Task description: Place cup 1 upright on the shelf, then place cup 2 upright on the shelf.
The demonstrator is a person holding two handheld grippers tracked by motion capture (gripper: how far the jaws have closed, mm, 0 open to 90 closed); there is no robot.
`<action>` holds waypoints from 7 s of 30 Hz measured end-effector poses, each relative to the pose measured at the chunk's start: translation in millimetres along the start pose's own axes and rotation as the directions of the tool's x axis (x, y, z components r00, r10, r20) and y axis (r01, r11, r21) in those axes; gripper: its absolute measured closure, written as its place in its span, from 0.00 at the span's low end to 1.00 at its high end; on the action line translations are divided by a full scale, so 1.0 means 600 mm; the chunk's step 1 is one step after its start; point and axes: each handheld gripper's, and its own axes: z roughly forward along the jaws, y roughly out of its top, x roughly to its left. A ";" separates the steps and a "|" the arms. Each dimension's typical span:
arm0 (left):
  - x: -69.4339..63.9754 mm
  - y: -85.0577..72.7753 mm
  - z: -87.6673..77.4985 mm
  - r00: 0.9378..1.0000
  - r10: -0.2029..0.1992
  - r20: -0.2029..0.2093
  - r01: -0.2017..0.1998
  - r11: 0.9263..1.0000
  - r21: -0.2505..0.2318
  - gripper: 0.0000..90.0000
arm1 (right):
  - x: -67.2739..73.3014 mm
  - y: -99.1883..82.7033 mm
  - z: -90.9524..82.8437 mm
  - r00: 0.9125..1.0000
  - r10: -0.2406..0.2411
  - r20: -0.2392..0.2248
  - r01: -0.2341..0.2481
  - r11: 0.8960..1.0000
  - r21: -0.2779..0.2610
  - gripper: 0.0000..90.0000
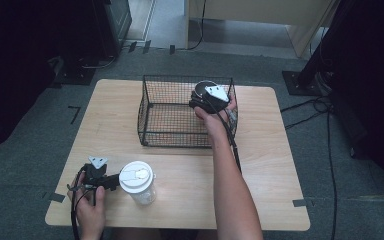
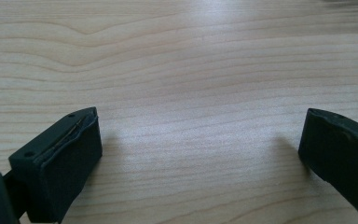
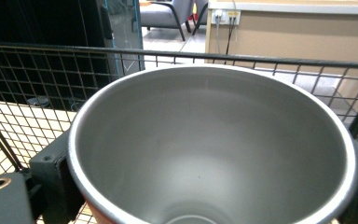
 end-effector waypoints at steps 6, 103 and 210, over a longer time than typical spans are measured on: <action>0.000 0.000 0.000 1.000 0.001 0.001 -0.001 1.000 0.000 0.00 | 0.002 -0.003 0.011 1.000 0.001 0.017 -0.001 1.000 0.031 0.08; -0.001 0.000 0.001 1.000 -0.002 0.002 0.002 1.000 -0.002 0.00 | 0.165 -0.155 -0.402 0.858 -0.179 -0.482 0.148 0.984 -0.103 0.00; -0.001 0.001 0.001 1.000 -0.002 0.002 0.002 1.000 -0.002 0.00 | 0.231 -0.083 -0.373 0.865 -0.104 -0.492 -0.065 0.947 -0.316 0.18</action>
